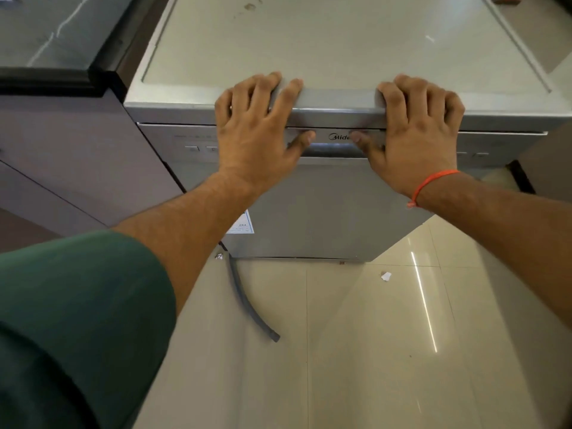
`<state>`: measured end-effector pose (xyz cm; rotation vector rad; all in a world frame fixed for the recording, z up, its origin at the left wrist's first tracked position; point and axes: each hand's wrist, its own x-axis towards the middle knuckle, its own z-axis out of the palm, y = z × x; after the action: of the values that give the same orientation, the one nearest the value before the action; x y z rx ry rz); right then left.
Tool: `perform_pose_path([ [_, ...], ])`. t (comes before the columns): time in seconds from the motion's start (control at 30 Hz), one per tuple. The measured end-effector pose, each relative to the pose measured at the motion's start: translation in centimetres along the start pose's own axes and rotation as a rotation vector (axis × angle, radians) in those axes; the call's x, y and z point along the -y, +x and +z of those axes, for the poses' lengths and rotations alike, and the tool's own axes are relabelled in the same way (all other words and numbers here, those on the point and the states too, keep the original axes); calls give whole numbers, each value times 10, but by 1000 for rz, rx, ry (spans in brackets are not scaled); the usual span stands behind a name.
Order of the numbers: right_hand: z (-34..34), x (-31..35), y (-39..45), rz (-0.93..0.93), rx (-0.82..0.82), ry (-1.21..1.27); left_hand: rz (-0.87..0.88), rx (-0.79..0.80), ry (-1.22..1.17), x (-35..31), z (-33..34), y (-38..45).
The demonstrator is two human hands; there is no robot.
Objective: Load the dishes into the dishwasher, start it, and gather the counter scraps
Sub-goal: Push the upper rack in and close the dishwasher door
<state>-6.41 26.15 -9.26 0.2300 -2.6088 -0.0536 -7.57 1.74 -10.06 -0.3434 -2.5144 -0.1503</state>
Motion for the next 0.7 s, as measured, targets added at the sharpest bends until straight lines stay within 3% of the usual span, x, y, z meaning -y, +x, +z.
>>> perform_pose_path([
  [0.33, -20, 0, 7, -10, 250, 3, -5, 296, 14, -2, -22, 7],
  [0.6, -63, -4, 32, 4, 746, 64, -31, 925, -46, -3, -69, 48],
  [0.7, -74, 0, 40, 29, 866, 96, -81, 1078, -59, -7, -85, 56],
])
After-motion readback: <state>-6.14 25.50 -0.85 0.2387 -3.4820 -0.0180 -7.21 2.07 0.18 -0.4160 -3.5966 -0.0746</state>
